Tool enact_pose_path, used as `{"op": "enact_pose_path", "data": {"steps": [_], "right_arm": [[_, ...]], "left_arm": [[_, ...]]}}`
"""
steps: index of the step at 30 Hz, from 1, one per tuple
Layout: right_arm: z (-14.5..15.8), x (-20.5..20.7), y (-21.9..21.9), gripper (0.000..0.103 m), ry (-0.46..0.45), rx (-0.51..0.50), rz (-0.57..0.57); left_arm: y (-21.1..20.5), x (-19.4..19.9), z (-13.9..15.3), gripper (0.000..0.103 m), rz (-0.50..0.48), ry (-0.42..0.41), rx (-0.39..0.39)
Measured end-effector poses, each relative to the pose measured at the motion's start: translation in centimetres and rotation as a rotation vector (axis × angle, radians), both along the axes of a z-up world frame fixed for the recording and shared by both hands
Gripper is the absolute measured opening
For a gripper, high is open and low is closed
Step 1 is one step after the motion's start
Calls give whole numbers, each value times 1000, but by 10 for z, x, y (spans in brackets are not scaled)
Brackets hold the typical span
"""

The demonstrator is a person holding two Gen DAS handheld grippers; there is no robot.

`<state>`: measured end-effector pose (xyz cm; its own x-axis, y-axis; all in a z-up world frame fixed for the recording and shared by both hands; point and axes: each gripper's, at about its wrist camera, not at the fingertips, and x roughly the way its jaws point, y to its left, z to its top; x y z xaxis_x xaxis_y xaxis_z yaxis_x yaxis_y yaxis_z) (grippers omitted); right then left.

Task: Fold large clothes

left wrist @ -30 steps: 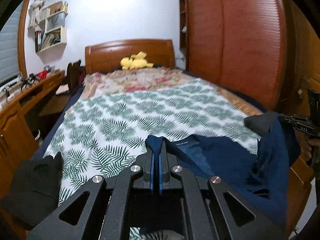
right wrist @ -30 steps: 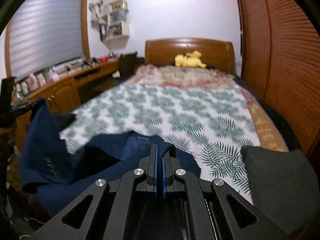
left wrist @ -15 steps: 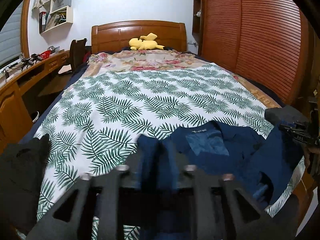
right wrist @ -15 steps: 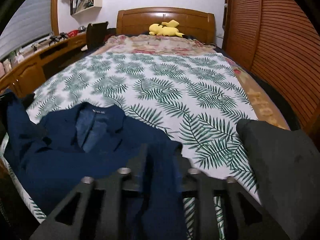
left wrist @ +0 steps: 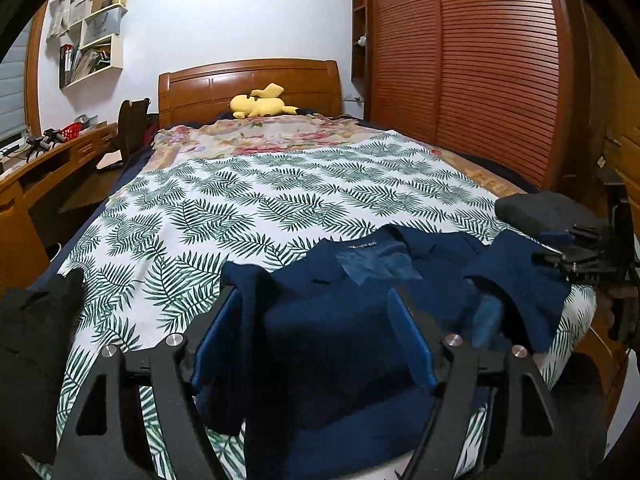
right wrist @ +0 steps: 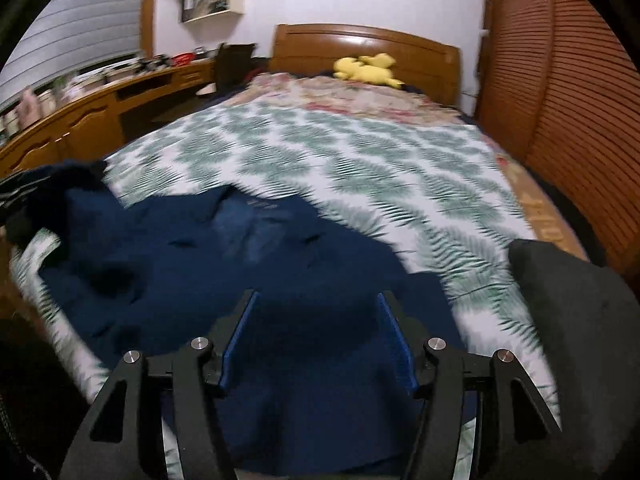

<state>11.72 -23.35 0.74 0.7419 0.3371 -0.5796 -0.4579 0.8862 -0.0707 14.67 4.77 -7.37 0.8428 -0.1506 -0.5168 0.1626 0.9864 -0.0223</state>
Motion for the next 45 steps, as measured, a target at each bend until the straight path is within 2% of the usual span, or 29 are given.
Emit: {"op": "enact_pose_path", "data": {"steps": [5,9,12,16,22,26,27,28,30,37,45], "right_arm": [[-11,-25,21,61,52,-1,87],[-12,-41,27,61,79,-2,146],[-16,-47,37,61,91,-30,177],[-28,-40,47,61,117,-81,195],[-40,-27,59,61,129,-211,185],[-36,-9,64,61,126,-212,173],[-35,-4,66,50,122,-214,177],[-33,2,69,34,124,-218,193],[-31,16,75,11,112,-215,208],[2,74,110,9,-11,-293,181],[9,147,156,9,-100,-416,108]], "left_arm": [[2,-8,-6,77,-28,12,-22],[-5,-8,-15,78,-43,27,15],[-8,-8,-18,78,-55,36,13],[-11,-9,-21,78,-59,41,11],[-8,-14,-17,78,-48,20,2],[-5,-15,-15,78,-38,14,-7],[-5,-15,-14,78,-34,13,-7],[-4,-15,-14,78,-31,11,-7],[-2,-17,-13,78,-20,0,-19],[5,-20,-9,78,2,-24,-40],[17,-23,-8,78,21,-33,-64]]}}
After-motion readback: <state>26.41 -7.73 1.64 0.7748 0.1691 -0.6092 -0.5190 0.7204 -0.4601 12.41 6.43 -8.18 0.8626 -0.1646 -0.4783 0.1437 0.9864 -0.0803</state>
